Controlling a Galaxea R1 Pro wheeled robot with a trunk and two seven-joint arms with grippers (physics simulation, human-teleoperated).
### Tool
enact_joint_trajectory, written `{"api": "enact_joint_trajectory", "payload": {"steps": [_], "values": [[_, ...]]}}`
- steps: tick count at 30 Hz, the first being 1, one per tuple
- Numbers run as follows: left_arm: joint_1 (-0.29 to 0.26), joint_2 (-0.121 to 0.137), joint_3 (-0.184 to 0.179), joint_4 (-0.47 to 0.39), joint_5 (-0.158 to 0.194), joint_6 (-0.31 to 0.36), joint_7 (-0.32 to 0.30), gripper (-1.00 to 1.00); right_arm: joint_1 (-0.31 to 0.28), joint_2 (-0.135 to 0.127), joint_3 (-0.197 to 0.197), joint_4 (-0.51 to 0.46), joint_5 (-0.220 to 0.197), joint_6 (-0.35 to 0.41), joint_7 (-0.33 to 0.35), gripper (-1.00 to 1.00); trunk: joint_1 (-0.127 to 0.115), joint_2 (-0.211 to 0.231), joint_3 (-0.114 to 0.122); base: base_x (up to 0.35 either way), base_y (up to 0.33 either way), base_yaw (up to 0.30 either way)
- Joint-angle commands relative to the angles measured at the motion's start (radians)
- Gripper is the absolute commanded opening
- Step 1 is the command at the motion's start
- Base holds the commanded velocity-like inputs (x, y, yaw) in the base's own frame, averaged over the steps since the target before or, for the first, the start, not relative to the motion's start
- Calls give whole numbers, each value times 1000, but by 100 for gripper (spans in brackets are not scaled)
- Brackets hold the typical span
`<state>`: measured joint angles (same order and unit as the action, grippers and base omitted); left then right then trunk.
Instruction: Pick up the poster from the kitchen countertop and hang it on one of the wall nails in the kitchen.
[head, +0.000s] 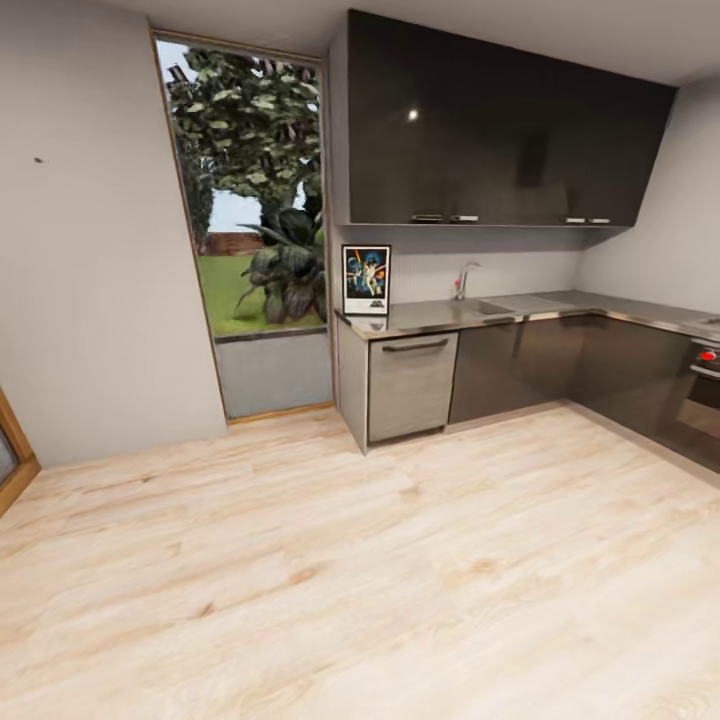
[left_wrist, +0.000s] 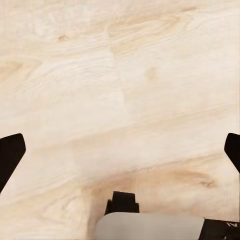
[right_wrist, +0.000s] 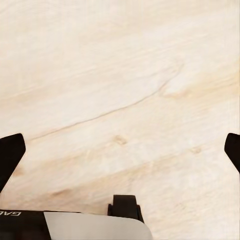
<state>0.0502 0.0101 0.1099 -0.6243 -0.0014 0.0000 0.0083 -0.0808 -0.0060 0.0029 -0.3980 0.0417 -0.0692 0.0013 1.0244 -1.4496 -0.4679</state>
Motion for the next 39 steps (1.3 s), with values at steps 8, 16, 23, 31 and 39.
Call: {"api": "enact_joint_trajectory", "payload": {"steps": [8, 16, 23, 31, 39], "values": [[0, 1, 1, -2, 0, 0, 1, 100, -1, 0, 0, 1, 4, -3, 0, 100, 1, 0, -1, 329, -127, 161], [0, 1, 1, -2, 0, 0, 1, 100, -1, 0, 0, 1, 4, -3, 0, 100, 1, 0, -1, 309, -179, 162], [0, 1, 1, -2, 0, 0, 1, 100, -1, 0, 0, 1, 4, -3, 0, 100, 1, 0, -1, 296, -198, 16], [0, 12, 1, -2, 0, 0, 1, 100, -1, 0, 0, 1, 4, -3, 0, 100, 1, 0, -1, 299, -180, 1], [0, 14, 1, -2, 0, 0, 1, 100, -1, 0, 0, 1, 4, -3, 0, 100, 1, 0, -1, 317, -119, 0]]}}
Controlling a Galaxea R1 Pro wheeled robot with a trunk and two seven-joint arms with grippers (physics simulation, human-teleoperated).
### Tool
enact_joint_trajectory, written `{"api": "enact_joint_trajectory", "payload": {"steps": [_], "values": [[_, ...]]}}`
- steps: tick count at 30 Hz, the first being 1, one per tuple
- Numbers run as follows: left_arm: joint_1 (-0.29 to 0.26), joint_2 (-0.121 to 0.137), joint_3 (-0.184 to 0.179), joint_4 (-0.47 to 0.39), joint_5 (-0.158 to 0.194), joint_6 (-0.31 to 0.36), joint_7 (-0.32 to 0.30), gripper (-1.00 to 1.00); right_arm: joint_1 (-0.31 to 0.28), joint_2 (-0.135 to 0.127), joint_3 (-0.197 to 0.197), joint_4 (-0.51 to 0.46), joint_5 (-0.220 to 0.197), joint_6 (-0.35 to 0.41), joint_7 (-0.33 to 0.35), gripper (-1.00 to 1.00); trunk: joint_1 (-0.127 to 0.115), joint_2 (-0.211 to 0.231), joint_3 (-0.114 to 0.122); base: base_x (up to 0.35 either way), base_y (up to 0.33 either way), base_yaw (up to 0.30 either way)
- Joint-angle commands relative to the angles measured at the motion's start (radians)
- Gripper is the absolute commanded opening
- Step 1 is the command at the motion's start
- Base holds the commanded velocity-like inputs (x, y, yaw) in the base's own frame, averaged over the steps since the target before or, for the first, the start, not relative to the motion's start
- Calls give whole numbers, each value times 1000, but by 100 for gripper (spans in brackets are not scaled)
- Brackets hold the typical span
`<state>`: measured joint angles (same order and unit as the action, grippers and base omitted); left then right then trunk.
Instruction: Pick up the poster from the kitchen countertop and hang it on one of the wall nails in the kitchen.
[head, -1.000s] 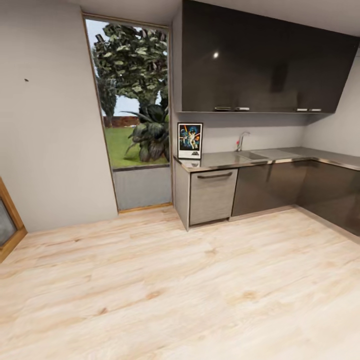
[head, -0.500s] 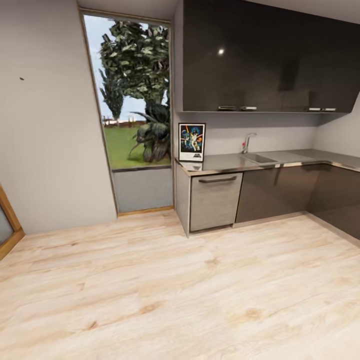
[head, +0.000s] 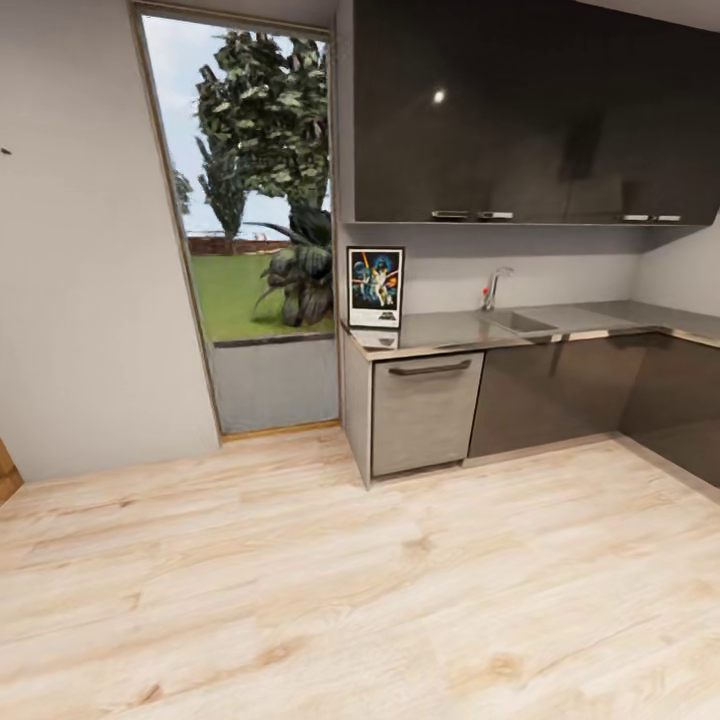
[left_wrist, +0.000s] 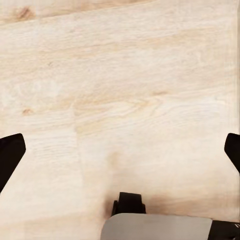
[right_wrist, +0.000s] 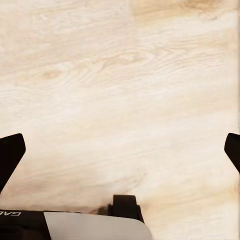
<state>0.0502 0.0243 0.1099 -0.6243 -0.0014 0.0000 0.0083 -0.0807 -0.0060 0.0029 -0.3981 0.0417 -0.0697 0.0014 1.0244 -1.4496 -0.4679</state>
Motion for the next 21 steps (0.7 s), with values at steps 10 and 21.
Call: {"api": "enact_joint_trajectory", "payload": {"steps": [10, 21], "values": [[0, 2, 1, -2, 0, 0, 1, 100, -1, 0, 0, -5, 3, -41, 3, 100, 1, 0, -1, 337, -16, 0], [0, 2, 1, 0, 0, -1, -2, 100, -5, 10, 3, -336, 0, -30, 40, 100, 1, 0, -1, 341, -1, 0]]}}
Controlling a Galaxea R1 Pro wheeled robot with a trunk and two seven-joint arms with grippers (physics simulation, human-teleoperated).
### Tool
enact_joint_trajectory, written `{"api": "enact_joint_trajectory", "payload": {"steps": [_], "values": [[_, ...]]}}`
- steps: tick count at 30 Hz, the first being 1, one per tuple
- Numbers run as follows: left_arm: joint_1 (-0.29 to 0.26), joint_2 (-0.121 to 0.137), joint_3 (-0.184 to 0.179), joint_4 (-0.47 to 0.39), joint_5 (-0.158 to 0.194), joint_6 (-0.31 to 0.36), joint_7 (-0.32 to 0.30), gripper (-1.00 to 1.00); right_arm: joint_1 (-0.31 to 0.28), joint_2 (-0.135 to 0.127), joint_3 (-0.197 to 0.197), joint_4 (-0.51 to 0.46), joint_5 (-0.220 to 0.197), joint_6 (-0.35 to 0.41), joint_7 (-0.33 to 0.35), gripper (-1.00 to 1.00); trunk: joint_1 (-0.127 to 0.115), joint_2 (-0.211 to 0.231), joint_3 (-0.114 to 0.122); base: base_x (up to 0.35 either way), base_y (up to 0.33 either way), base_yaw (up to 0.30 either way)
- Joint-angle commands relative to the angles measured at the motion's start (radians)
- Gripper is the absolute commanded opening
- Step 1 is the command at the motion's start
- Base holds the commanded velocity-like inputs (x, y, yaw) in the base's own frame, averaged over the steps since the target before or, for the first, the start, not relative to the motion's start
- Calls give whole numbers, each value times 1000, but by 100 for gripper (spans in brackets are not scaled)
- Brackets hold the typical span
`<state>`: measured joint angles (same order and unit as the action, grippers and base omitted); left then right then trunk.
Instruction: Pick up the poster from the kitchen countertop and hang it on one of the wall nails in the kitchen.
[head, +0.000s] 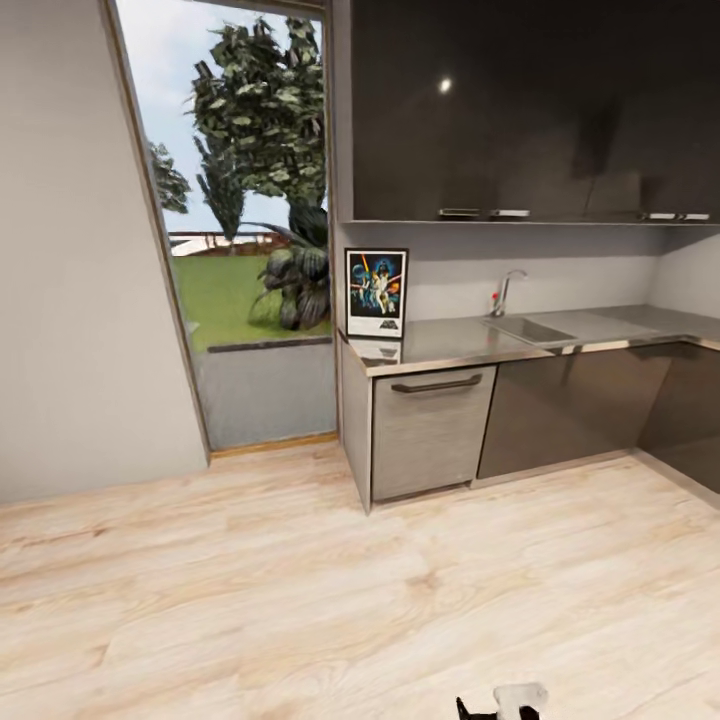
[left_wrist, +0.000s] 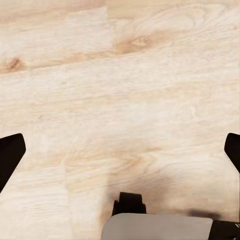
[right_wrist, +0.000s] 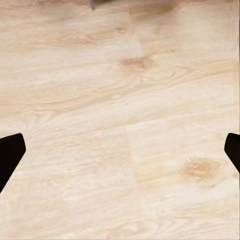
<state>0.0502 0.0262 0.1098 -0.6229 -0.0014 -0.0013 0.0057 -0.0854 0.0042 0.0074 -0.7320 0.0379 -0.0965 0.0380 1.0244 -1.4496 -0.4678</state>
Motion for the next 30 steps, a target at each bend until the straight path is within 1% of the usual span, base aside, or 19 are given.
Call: {"api": "enact_joint_trajectory", "payload": {"steps": [1, 4, 5, 6, 7, 8, 11, 12, 14, 15, 17, 18, 19, 20, 24, 25, 27, 29, 30], "values": [[0, 0, 1, -2, 0, 0, 1, 100, 0, 1, -1, -30, 3, 0, 5, 100, 1, 0, -1, 341, 0, 0], [0, 0, 1, -2, 0, 0, 0, 100, -2, 2, 0, -163, 1, 62, 9, 100, 1, 0, -1, 341, 0, 0], [0, 0, 1, -2, 0, 0, 0, 100, -3, 3, 4, -240, -1, 117, 12, 100, 1, 0, -1, 341, 0, 0], [0, 0, 1, -2, 0, 0, 0, 100, -3, 3, 4, -240, -1, 117, 12, 100, 1, 0, -1, 341, 0, 0], [0, 0, 1, -2, 0, 0, 0, 100, -6, 3, 18, -375, -4, 217, 33, 100, 1, 0, -1, 342, 0, 0], [0, 0, 1, -2, 0, -1, -1, 100, -10, 3, 25, -472, -6, 298, 65, 100, 1, 0, -1, 341, 0, 0], [0, 0, 1, -2, 0, -1, -1, 100, -33, 3, 32, -580, -7, 396, 109, 100, 1, 0, -1, 341, 0, 0], [0, 0, 1, -2, 0, -1, -1, 100, -62, 3, 34, -628, -8, 452, 138, 100, 1, 0, -1, 341, 0, 0], [0, 0, 1, -2, 0, -2, -1, 100, -98, 3, 36, -659, -9, 503, 165, 100, 1, 0, -1, 341, 0, 0], [0, 0, 1, -2, 0, -2, -1, 100, -139, 3, 37, -679, -14, 551, 189, 100, 1, 0, -1, 342, 0, 0], [0, 0, 1, -2, 0, -2, -1, 100, -183, 3, 37, -692, -24, 595, 209, 100, 1, 0, -1, 342, 0, 0], [0, 0, 2, -3, 0, -2, -1, 100, -234, 1, 37, -700, -42, 645, 222, 100, 1, 0, -1, 342, 0, 0], [0, 0, 2, -3, 0, -2, -1, 100, -260, 0, 37, -703, -54, 670, 227, 100, 1, 0, -1, 342, 0, 0], [0, 1, 2, -3, 1, -2, -1, 100, -354, -4, 37, -710, -97, 756, 239, 100, 1, 0, -1, 341, 0, 0], [0, 1, 4, -3, 1, -2, -2, 100, -441, -8, 36, -712, -131, 835, 244, 100, 1, 0, -1, 341, 0, 0], [0, 1, 9, -3, 1, -2, -3, 100, -482, -10, 35, -713, -142, 870, 245, 100, 1, 0, -1, 341, 0, 0], [0, 1, 15, -3, 1, -2, -3, 100, -524, -11, 35, -712, -149, 901, 246, 100, 1, 0, -1, 341, 0, 0], [0, 1, 28, -4, 1, -2, -5, 100, -605, -12, 33, -711, -157, 959, 247, 100, 1, 0, -1, 341, 0, 0], [0, 1, 30, -4, 1, -2, -5, 100, -625, -13, 33, -710, -159, 974, 247, 100, 1, 0, -1, 342, 0, 0]]}}
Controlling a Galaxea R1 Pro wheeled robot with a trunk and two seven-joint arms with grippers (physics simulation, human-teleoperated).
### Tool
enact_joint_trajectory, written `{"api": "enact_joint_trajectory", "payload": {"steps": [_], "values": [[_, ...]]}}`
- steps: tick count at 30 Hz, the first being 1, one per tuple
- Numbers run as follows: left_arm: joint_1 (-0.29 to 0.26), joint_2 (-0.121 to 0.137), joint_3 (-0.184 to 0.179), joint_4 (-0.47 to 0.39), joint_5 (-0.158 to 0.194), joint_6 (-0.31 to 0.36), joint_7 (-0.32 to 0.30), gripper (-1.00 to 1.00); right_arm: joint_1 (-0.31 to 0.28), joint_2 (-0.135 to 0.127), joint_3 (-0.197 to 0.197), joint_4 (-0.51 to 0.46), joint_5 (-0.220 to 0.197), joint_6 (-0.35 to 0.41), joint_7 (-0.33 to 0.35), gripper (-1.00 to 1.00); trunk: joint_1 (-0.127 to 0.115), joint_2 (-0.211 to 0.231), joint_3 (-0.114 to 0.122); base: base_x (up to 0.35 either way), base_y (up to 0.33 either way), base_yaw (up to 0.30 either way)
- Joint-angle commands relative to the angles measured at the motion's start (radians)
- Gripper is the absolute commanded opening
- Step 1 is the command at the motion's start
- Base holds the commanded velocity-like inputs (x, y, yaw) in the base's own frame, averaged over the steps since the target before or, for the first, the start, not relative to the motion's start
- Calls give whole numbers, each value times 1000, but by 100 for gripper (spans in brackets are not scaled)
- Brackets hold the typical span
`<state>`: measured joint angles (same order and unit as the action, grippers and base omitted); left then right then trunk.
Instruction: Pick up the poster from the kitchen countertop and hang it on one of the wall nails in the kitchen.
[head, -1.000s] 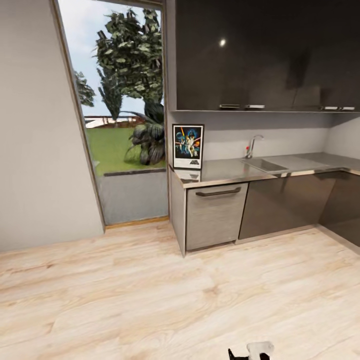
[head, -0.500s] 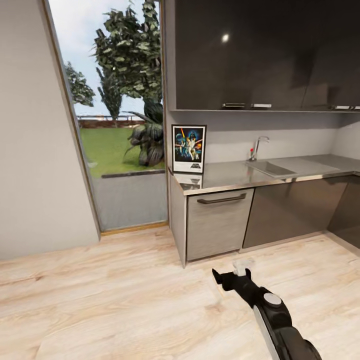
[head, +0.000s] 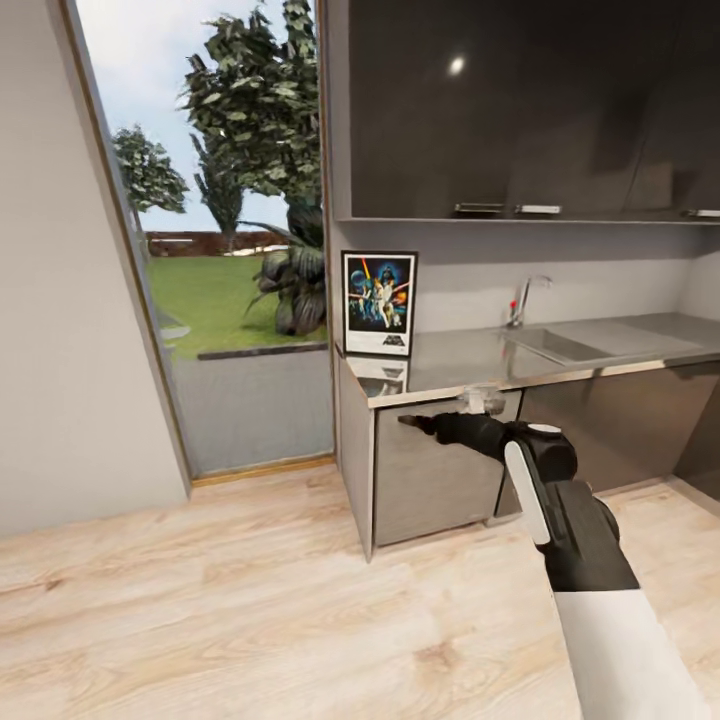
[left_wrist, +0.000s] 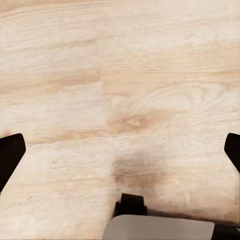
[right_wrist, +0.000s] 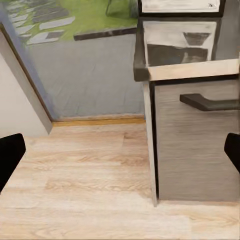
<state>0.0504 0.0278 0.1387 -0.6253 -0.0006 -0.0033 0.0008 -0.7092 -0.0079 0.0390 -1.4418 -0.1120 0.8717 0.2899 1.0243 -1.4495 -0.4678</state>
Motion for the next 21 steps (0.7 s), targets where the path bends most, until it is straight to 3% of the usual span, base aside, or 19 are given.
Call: {"api": "enact_joint_trajectory", "payload": {"steps": [1, 4, 7, 11, 13, 14, 18, 19, 21], "values": [[0, 0, 2, -2, 0, -1, 0, 100, -22, -2, 0, 0, -12, 21, -5, 100, 1, 0, -1, 341, 0, 0], [0, 0, 6, -2, 0, 0, -1, 100, -94, -15, -1, 3, -30, 75, -4, 100, 1, 0, -1, 341, 0, 0], [0, 0, 8, -2, -1, -1, -1, 100, -146, -45, -2, 7, -102, 110, 35, 100, 1, 0, -1, 341, 0, 0], [0, 0, 9, -3, -1, -1, -1, 100, -156, -63, -2, 30, -128, 115, 106, 100, 1, 0, -1, 341, 0, 0], [0, 0, 10, -3, -1, -1, -1, 100, -159, -69, -2, 40, -135, 115, 172, 100, 1, 0, -1, 341, 0, 0], [0, 0, 10, -4, -1, -1, -1, 100, -157, -76, 0, 47, -137, 113, 256, 100, 1, 0, -1, 341, 0, 0], [0, 0, 10, -4, -1, -1, -1, 100, -151, -86, 1, 49, -137, 79, 292, 100, 1, 0, -1, 341, 0, 0], [0, 0, 10, -4, -1, -1, -1, 100, -148, -131, 2, 72, -139, 41, 322, 100, 1, 0, -1, 341, 0, 0], [0, 0, 10, -4, -1, -1, -1, 100, -148, -160, 2, 102, -139, 26, 357, 100, 1, 0, -1, 341, 0, 0]]}}
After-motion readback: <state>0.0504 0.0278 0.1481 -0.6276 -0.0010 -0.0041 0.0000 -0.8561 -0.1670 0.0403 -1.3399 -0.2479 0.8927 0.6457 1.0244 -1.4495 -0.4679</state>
